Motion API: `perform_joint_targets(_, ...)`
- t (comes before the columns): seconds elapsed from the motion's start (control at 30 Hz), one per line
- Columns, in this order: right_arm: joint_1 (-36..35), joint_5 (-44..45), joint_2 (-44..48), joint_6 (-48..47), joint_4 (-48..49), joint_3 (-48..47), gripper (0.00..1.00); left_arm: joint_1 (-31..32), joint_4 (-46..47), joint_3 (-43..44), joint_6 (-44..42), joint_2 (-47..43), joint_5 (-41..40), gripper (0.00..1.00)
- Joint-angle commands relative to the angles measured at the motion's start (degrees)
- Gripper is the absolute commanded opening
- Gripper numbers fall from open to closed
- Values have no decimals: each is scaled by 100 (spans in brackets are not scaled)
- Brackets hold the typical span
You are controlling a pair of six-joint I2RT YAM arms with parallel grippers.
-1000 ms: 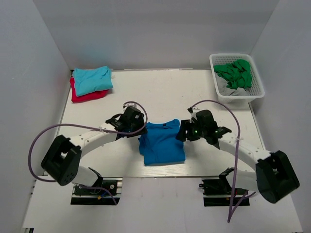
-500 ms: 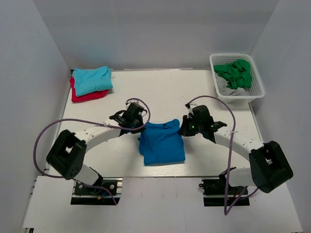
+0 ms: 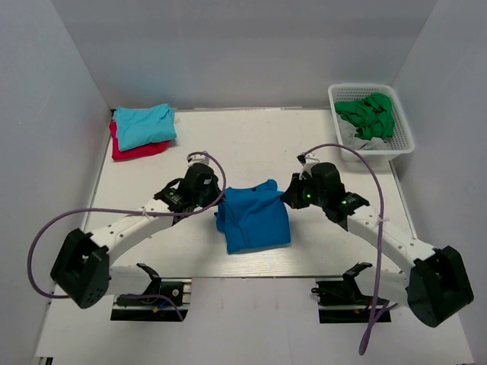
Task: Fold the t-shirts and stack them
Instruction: Fold the long partially folded tshirt into a neat square
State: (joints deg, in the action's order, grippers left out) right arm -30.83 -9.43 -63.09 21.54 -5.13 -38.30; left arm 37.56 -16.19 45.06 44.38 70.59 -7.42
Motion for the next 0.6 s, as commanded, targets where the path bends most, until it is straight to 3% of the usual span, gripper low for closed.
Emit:
perform_joint_targets(0.0, 16, 422, -500, -238, 74, -405, 0, -91, -7, 318, -61, 411, -400, 0)
perform_joint_targets(0.13, 103, 697, -905, -264, 310, -669, 0, -231, -218, 574, 149, 956, -804, 0)
perform_joint_targets(0.3, 200, 381, -1591, -247, 837, -1038, 0, -618, -113, 636, 150, 1509, -945, 0)
perform_joint_targets(0.57, 437, 363, -3137, 25, 1110, -1609, 0, -1058, 300, 943, -140, 2441, -357, 0)
